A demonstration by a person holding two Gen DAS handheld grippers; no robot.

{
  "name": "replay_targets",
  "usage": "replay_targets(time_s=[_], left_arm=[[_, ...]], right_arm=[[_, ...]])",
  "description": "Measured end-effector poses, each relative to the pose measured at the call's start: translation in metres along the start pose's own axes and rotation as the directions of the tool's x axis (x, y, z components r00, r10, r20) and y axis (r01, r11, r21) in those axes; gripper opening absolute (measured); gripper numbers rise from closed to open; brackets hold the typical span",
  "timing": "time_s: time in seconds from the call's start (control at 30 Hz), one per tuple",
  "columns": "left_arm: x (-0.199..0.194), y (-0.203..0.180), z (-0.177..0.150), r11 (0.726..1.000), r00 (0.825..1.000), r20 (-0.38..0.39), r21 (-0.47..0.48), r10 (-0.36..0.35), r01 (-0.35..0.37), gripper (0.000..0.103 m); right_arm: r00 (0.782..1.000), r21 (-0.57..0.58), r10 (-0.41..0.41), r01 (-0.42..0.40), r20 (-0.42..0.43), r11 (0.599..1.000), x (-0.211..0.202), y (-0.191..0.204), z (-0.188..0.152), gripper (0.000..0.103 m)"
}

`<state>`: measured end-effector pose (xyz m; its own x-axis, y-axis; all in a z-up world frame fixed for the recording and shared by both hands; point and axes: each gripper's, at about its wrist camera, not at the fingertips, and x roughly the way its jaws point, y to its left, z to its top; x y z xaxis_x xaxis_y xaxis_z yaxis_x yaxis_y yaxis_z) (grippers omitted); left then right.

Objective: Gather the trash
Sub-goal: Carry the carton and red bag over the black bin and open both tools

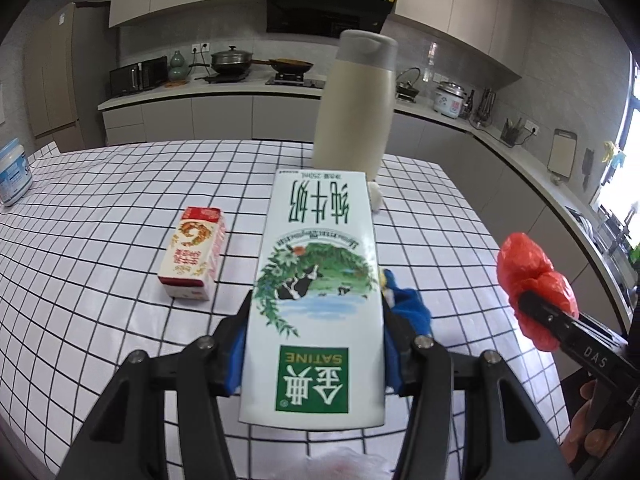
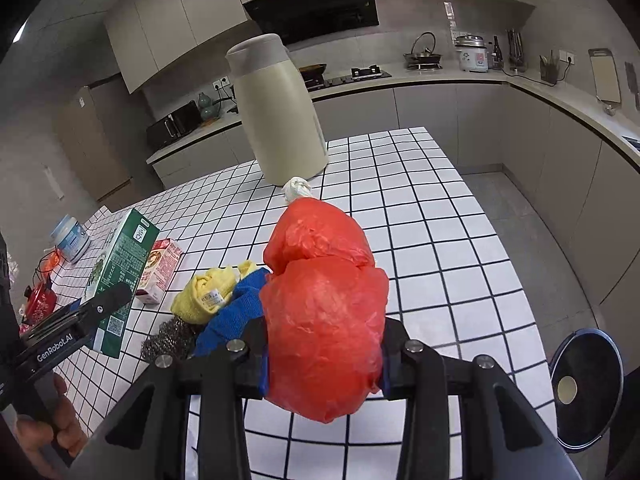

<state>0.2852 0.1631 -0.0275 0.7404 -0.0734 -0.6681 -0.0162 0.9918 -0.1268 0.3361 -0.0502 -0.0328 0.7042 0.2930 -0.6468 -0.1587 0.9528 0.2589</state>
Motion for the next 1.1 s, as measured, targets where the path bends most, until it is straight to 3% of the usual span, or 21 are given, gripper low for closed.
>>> replay_targets(time_s=[0.7, 1.1], left_arm=[[-0.015, -0.112, -0.027, 0.986, 0.991, -0.035, 0.102, -0.132, 0.135, 0.054], [-0.010, -0.192, -0.039, 0.946, 0.968, -0.095, 0.206, -0.233, 0.249, 0.054]], right_arm=[[0.996, 0.082, -0.086, 0.084, 0.029, 0.993, -0.080, -0.084, -0.028, 0.041], [0.983, 0.201, -0.180, 0.167, 0.047, 0.965, -0.123, -0.154, -0.049, 0.041]])
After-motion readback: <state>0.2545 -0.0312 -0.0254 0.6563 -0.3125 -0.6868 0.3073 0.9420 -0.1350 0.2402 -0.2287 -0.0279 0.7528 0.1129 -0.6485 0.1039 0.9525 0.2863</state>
